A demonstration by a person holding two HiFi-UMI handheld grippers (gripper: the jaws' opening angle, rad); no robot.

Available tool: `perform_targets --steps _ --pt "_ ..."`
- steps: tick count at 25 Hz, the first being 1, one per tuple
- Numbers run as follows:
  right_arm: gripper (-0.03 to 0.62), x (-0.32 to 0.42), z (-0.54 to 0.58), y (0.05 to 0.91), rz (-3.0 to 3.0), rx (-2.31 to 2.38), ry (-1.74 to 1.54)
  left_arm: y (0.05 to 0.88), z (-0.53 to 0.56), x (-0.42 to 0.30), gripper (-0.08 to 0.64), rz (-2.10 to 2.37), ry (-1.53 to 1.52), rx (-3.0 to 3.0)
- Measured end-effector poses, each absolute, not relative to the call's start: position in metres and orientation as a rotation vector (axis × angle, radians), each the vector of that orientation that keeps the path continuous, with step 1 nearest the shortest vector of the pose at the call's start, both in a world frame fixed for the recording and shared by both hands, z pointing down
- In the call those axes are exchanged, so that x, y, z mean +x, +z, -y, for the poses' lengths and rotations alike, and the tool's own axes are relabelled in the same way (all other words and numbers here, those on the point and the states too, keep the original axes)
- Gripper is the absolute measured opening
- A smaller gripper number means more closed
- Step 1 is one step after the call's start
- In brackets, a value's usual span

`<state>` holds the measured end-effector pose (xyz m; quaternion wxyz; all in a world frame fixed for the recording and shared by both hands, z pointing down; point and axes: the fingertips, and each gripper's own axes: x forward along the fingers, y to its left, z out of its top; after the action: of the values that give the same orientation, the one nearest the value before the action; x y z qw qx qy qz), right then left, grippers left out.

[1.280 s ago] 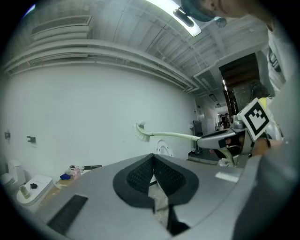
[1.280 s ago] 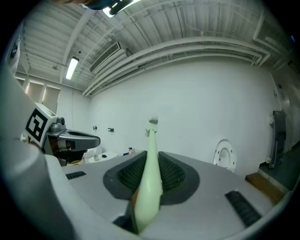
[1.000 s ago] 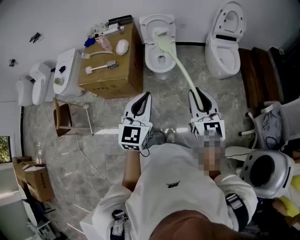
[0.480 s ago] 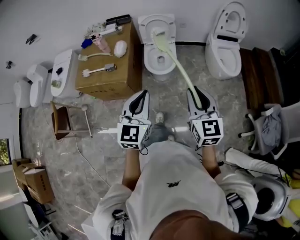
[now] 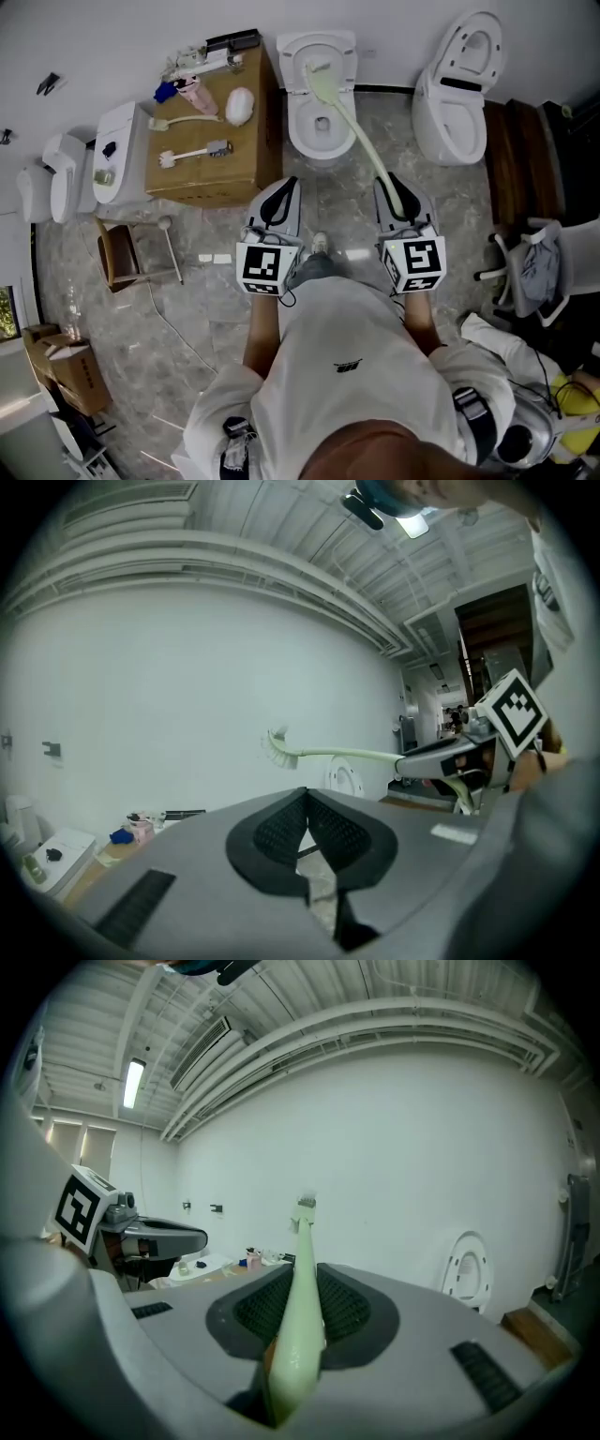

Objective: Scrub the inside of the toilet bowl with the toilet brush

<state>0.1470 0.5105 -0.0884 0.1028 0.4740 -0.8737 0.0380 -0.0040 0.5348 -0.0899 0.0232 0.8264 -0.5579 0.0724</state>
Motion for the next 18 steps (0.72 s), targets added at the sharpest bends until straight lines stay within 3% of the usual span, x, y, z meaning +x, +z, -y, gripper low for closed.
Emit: perform_targets --steps 18 --pt "0.072 0.073 -0.398 -0.078 2.509 1.452 0.13 -0.078 -0.41 -0.069 0.011 1.609 0.244 2.612"
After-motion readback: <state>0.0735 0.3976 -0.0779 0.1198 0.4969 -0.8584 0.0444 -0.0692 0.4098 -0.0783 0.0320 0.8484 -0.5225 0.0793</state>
